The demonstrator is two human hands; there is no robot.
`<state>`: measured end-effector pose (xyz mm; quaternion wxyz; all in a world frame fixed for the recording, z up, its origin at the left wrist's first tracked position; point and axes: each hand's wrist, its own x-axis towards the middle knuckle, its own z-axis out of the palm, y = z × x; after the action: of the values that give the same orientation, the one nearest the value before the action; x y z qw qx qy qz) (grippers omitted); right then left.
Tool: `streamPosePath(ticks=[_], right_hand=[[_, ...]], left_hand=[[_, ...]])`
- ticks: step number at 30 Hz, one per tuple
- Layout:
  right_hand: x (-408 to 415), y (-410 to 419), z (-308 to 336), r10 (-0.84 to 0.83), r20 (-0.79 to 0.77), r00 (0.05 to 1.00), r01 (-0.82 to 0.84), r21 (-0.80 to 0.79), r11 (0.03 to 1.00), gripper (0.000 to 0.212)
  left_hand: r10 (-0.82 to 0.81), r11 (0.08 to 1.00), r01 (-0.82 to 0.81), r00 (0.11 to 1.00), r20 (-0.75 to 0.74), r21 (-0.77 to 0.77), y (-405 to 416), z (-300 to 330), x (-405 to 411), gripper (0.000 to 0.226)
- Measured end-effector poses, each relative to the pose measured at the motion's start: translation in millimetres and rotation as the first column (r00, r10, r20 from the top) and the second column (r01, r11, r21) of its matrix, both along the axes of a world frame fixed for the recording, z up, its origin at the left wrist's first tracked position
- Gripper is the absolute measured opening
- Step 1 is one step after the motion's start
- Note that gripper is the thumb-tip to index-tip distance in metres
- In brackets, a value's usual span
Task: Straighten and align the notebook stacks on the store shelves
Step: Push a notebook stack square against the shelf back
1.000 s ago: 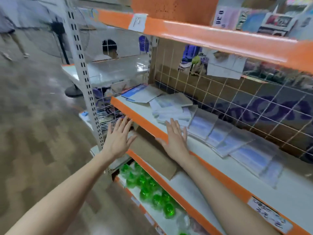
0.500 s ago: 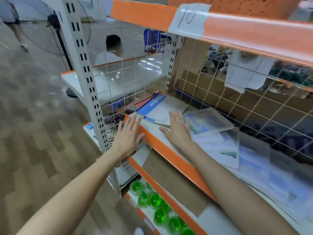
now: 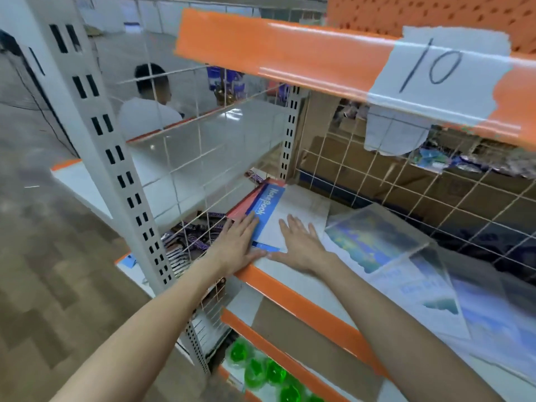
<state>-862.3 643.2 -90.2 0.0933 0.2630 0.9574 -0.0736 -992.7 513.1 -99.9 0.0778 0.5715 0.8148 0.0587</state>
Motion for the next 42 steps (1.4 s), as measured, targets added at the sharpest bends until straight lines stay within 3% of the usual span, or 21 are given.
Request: streamPosePath(ticks=[5,11,15,19,26,30,34,42], right_hand=[[1.4,-18.6,0.5,-0.093,0.009,0.996,0.092,0.044,0.995,0.083],[18.0,-44.4,2.7,-0.153,0.01,0.988,0.15,0.161,0.976,0.059],[38.4,-62.3,10.1,-0.197,-0.039,0.98,0.201,0.17,0.965,0.062],[64.1,-84.6,13.4,-0.246,-0.105,0.964,0.261,0.166,0.951,0.064],[128.4,-130.0,10.4,-0.383,-0.224,0.896,0.419,0.145,0.896,0.074],[161.1,-144.3,12.3,-0.472,-0.268,0.84,0.524,0.171,0.835,0.074],[199.6,-146.6,20.0,-0.533,-0.37,0.761,0.621,0.175,0.764,0.075],[332.6,-143.3,32.2,-0.576,-0.483,0.66,0.731,0.234,0.641,0.088]], left_hand=[[-0.073,0.994,0.079,0.994,0.077,-0.078,4.7,1.8,-7.5,0.08],[-0.15,0.985,0.151,0.988,0.02,-0.079,3.9,2.4,-0.7,0.067],[-0.249,0.967,0.24,0.961,-0.119,-0.082,3.2,5.6,11.6,0.053],[-0.33,0.941,0.337,0.907,-0.26,-0.017,-5.6,6.3,32.1,0.057],[-0.435,0.875,0.478,0.848,-0.302,0.081,-23.3,0.4,74.4,0.07],[-0.489,0.792,0.567,0.81,-0.323,0.225,-27.6,14.3,114.5,0.062],[-0.54,0.554,0.69,0.724,-0.43,0.466,-26.7,38.4,166.1,0.05],[-0.593,0.389,0.737,0.659,-0.462,0.552,-7.9,55.7,296.7,0.05]])
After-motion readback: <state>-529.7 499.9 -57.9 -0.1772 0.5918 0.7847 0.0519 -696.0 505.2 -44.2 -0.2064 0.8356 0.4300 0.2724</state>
